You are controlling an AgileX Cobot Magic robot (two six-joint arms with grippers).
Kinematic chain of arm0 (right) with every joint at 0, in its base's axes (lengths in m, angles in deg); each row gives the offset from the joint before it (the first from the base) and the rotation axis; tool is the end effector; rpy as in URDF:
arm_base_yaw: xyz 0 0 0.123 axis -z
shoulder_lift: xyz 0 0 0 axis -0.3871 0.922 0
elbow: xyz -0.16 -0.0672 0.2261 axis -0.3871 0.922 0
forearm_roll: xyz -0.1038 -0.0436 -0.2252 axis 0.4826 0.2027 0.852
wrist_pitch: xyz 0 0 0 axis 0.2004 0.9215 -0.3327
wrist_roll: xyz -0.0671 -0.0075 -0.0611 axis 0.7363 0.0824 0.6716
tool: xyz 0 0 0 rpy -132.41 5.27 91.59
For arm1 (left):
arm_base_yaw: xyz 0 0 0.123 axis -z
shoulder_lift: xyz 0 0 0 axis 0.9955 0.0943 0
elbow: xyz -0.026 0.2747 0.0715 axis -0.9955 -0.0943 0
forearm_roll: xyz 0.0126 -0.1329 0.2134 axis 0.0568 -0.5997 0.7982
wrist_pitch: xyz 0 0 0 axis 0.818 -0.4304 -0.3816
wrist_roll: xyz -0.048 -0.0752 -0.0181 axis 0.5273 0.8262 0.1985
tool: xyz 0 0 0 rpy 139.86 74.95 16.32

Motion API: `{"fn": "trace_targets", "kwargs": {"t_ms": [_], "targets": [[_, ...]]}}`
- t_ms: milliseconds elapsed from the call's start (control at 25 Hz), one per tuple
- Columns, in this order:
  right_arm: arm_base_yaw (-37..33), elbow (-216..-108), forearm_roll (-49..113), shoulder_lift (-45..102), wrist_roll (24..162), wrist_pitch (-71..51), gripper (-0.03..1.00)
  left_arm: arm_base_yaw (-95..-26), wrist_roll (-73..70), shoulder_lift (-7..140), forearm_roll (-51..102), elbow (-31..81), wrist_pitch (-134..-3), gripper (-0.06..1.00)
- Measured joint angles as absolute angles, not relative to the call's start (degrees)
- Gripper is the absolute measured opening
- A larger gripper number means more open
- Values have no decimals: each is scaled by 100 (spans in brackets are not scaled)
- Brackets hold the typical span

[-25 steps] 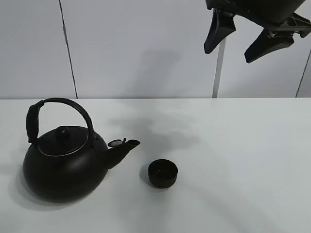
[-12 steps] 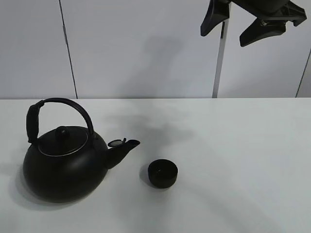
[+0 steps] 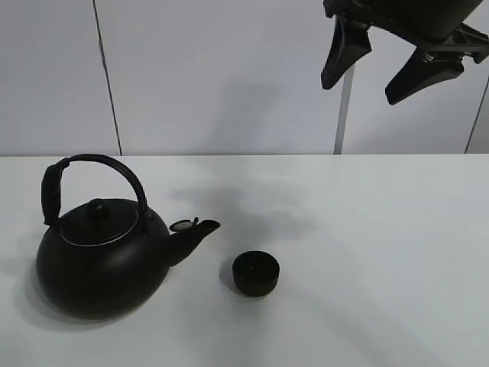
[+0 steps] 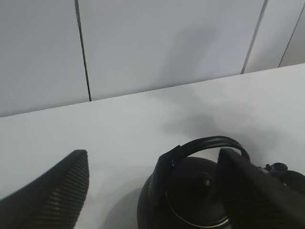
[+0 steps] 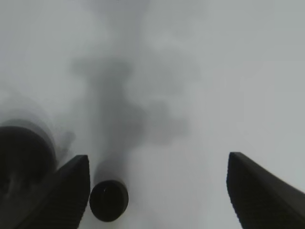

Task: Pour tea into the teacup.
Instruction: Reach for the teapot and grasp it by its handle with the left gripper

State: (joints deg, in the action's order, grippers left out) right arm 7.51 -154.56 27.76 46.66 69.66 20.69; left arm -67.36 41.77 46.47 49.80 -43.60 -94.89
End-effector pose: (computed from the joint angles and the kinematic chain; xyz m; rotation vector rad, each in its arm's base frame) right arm 0.3331 0.1031 0.2943 -0.1748 2.5115 0.3432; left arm 0.1537 -0.0543 0.2155 0.3347 1.8038 -0.2679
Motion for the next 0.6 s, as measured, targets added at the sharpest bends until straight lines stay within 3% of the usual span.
{"fn": "trace_targets", "kwargs": {"t_ms": [280,600], "targets": [[751,-15456,2549,4666,6966,2670,55,-6736,4182,5217,5328,-4360,-9852,54],[751,-15456,2458,4666,6966,2852,55,-6736,4035,7153,5344,-4360,-11694,54]]}}
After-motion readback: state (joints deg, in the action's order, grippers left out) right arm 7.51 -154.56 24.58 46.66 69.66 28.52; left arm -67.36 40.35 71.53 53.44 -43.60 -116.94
